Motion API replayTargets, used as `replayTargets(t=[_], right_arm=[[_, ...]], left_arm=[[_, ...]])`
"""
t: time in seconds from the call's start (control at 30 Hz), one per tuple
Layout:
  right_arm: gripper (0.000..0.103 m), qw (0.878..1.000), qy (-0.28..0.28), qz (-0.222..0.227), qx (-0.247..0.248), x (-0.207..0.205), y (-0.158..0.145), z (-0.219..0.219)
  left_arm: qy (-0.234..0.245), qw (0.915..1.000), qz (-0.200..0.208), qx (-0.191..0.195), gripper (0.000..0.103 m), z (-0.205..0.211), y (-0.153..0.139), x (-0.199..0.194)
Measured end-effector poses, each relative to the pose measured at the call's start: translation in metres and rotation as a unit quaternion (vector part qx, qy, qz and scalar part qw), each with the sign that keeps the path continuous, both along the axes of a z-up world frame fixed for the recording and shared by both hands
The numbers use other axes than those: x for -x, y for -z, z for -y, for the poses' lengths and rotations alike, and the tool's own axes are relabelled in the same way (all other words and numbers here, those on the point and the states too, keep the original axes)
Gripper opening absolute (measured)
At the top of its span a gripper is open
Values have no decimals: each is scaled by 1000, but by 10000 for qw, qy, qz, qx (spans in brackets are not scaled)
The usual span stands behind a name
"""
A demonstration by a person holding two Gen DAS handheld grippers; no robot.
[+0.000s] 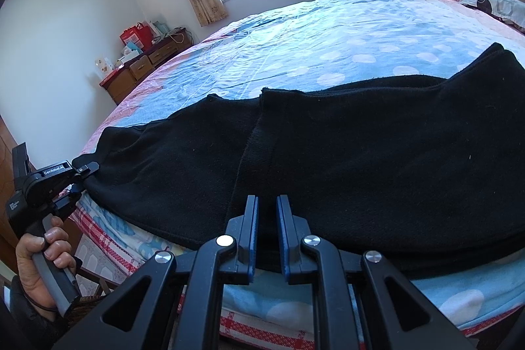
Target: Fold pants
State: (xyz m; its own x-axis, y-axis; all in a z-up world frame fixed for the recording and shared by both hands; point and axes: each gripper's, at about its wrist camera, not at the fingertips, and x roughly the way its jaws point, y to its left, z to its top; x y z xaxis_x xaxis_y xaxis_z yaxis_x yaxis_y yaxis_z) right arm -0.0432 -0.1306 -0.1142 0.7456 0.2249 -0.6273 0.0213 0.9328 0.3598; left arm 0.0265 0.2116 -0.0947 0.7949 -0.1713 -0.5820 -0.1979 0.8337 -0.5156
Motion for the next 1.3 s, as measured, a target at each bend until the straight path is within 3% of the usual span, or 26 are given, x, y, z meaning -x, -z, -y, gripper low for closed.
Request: replayTargets(t=[0.2,0.3,0.4,0.57,0.73,0.9,1.07,1.17,1.3], right_arm=[[12,9990,392,225,39,7,-14,15],[12,9982,561,73,-206,1,-19,38],[12,9966,660,101,-476,2,-29,65],[12,9935,971,324,-491,20,-49,107],[12,9932,969,224,-605,36,-45,132],[12,9879,1153,232,-1010,46,-39,159],[12,9838,1343,222,-1162,53,-34,175],[12,9802,1484,189,-1299,59,-28,187],[12,9764,1575,141,-1471,63,-19,196]], left_arm=[[512,9955,561,-560,17,30,-40,-1],[819,9906,797,-757,17,48,-60,-3],[1262,9817,1109,-900,17,74,-82,-2],[2142,9586,1558,-1044,17,134,-107,2],[2972,9308,1820,-1105,17,201,-120,11],[3741,8951,2066,-1266,17,266,-122,29],[4475,8596,2111,-1277,17,326,-106,47],[4894,8336,2127,-1427,17,353,-92,63],[5191,8073,2214,-1723,17,376,-72,78]])
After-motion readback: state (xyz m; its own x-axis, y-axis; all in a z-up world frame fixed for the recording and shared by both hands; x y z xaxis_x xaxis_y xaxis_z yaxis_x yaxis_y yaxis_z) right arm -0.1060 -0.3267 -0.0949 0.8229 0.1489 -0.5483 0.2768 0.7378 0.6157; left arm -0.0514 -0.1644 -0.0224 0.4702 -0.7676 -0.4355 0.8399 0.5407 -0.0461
